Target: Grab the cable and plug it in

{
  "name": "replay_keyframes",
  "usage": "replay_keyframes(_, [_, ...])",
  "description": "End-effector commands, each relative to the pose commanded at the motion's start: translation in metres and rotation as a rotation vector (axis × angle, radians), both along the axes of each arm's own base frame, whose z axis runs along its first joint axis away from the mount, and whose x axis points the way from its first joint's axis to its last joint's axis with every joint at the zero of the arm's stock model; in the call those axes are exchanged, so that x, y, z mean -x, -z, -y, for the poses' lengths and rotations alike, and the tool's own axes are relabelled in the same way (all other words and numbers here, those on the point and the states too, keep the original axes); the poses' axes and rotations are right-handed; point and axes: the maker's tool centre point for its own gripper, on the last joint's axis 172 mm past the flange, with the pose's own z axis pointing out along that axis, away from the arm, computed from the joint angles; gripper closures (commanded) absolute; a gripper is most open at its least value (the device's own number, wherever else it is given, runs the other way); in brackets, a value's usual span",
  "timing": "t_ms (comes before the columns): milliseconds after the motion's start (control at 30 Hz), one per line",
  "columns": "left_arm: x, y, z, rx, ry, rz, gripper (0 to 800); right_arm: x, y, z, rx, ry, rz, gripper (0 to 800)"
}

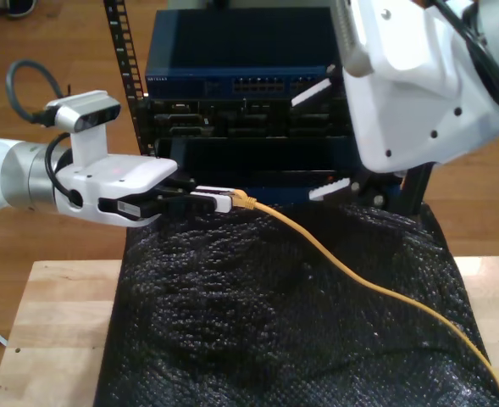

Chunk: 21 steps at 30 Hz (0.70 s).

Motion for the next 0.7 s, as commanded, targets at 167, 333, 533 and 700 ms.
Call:
replay_keyframes(167, [0.000, -0.010, -0.001, 0.051, 0.018, -0.020, 794, -0.003, 0.006, -0.005, 0.001, -0.014, 0.031, 4])
replay_keyframes(333, [0.001, -0.015, -0.005, 0.093, 0.035, -0.051, 792, 0.007, 0.006, -0.027, 0.003, -0.084, 0.086, 3])
replay_keyframes(533, [0.001, -0.014, -0.008, 0.115, 0.032, -0.070, 777, 0.023, 0.018, -0.049, 0.009, -0.157, 0.090, 3])
replay_keyframes(700, [0.000, -0.022, -0.010, 0.172, 0.037, -0.085, 776, 0.029, 0.017, -0.062, -0.007, -0.176, 0.119, 3])
